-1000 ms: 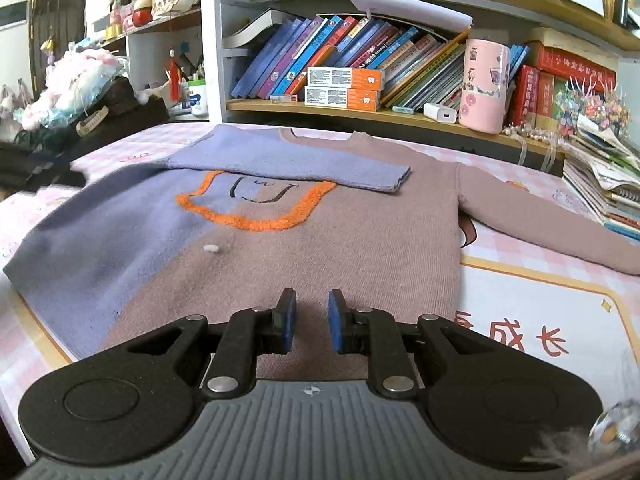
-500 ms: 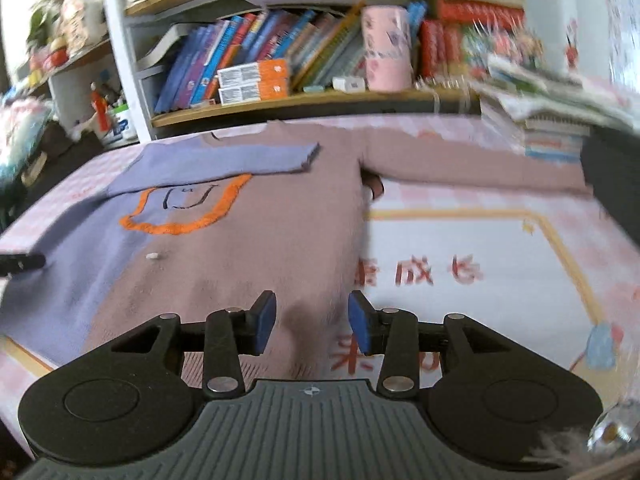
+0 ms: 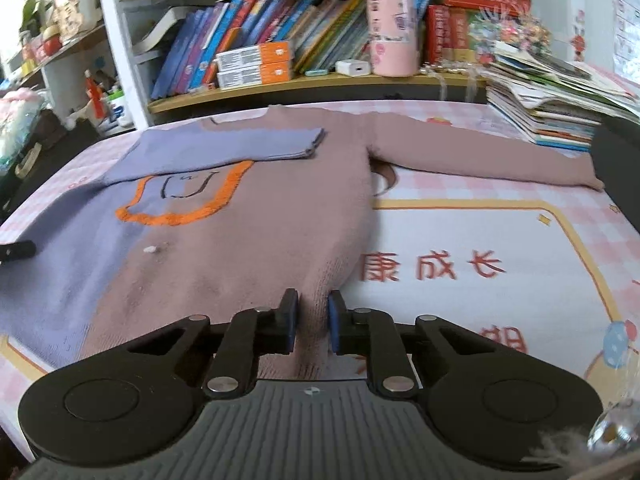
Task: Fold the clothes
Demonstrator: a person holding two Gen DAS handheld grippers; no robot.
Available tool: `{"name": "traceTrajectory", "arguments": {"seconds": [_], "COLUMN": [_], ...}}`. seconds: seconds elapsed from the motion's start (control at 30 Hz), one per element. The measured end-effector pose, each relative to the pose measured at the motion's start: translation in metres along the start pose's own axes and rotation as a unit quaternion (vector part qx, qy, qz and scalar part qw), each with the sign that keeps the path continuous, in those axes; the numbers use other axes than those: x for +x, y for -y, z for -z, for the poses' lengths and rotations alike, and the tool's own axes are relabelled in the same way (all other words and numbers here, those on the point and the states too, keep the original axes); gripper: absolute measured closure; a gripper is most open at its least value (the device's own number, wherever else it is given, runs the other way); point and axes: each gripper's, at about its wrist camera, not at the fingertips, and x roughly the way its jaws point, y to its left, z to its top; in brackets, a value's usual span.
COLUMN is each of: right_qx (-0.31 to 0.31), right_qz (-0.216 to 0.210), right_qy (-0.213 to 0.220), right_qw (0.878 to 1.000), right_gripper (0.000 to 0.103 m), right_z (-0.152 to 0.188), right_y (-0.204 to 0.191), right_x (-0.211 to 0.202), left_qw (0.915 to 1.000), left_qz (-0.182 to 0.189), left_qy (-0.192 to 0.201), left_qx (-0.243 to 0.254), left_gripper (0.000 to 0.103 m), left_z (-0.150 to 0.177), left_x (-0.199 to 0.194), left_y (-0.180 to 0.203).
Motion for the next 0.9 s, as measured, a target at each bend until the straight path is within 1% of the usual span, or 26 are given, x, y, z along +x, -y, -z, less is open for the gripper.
{"name": "traceTrajectory", "arguments": {"seconds": [0.17,0.37,0.57,0.9], "right_qx": [-0.020,-0.036,-0.040,-0.037], "right_qz": [-0.011,-0.020,-0.025,-0.027], "right_qy": [-0.003,-0.001,0.001,0.002], "right_qw": [1.000,0.999,0.999,0.999], "right_gripper": [0.089,0.089,0.089,0.089], "right_z": [-0.007,-0.008,-0.009,-0.008], "right_y": [-0.021,-0.041,-0.045,-0.042], "right_x": [0.013,0.024,0.030,0.030], "left_qw": [0.9997,0.9992,0.9988,0.9987], "left_qz": [-0.022,-0.036,-0.039,-0.041], "left_qy": [0.007,0.003,0.005,0.007], "left_qx": [-0.008,-0.019,-0.029,-0.029], "left_gripper": [0.098,0.098,0.098,0.098], "left_z": [-0.004,-0.004,-0.002,0.000], "left_x": [-0.004,-0.009,-0.010,-0.011], "left_y": [-0.017,-0.036,-0.043,-0.040]}}
